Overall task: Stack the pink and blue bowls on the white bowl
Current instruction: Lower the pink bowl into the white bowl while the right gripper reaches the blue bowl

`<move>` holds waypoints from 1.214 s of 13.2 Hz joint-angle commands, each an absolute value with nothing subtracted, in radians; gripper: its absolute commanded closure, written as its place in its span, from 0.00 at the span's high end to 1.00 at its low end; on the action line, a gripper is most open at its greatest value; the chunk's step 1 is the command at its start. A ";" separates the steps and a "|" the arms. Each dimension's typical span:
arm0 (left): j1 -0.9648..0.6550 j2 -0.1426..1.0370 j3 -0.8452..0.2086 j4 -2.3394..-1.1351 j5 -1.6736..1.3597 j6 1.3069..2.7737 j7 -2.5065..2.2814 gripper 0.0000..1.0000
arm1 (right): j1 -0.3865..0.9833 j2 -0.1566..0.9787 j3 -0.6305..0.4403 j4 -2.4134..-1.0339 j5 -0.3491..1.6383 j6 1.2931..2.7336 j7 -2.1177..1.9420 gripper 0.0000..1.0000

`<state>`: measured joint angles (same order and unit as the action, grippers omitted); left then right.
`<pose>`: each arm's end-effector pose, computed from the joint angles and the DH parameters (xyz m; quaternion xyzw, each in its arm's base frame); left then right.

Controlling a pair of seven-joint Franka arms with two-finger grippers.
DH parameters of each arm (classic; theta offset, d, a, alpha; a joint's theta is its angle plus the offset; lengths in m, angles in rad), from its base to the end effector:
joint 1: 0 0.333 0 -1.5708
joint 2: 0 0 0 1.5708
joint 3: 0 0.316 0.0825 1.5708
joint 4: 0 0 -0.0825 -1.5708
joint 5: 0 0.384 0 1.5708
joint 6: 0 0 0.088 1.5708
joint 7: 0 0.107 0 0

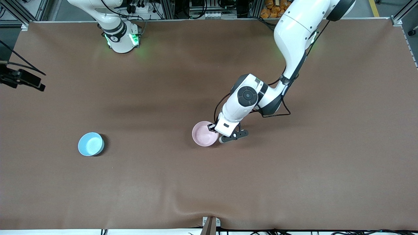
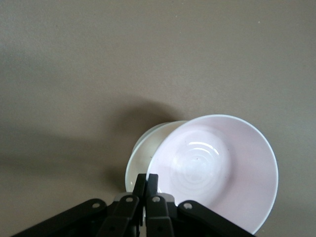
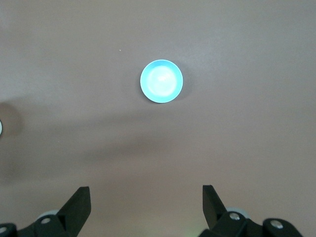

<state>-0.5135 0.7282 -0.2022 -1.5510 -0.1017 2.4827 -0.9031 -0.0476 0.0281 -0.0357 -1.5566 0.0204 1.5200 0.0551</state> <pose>0.5642 -0.4568 0.2479 0.9763 0.1606 0.0017 0.1453 0.5556 -0.0438 0.6113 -0.9971 0.0689 0.0322 0.0102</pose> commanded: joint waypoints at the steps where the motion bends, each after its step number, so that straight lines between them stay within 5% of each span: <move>1: -0.526 0.736 -0.193 -1.558 -0.066 2.503 -0.930 0.00 | -0.017 0.121 -0.026 -1.531 0.023 1.586 0.058 1.00; 3: -0.526 0.735 -0.193 -1.565 -0.066 2.503 -0.930 0.00 | 0.020 0.263 -0.032 -1.526 0.000 1.640 0.064 1.00; 8: -0.526 0.742 -0.193 -1.568 -0.066 2.503 -0.931 0.00 | -0.152 0.402 -0.035 -1.523 0.111 1.670 -0.020 1.00; 12: -0.535 0.770 -0.193 -1.566 -0.066 2.536 -0.945 0.17 | -0.146 0.466 -0.037 -1.511 0.033 1.726 -0.040 1.00; 14: -0.535 0.766 -0.193 -1.562 -0.069 2.537 -0.969 1.00 | -0.153 0.515 -0.037 -1.512 0.005 1.744 -0.041 1.00; 16: -0.529 0.735 -0.193 -1.559 -0.067 2.522 -1.003 1.00 | -0.158 0.567 -0.037 -1.514 0.005 1.833 -0.043 1.00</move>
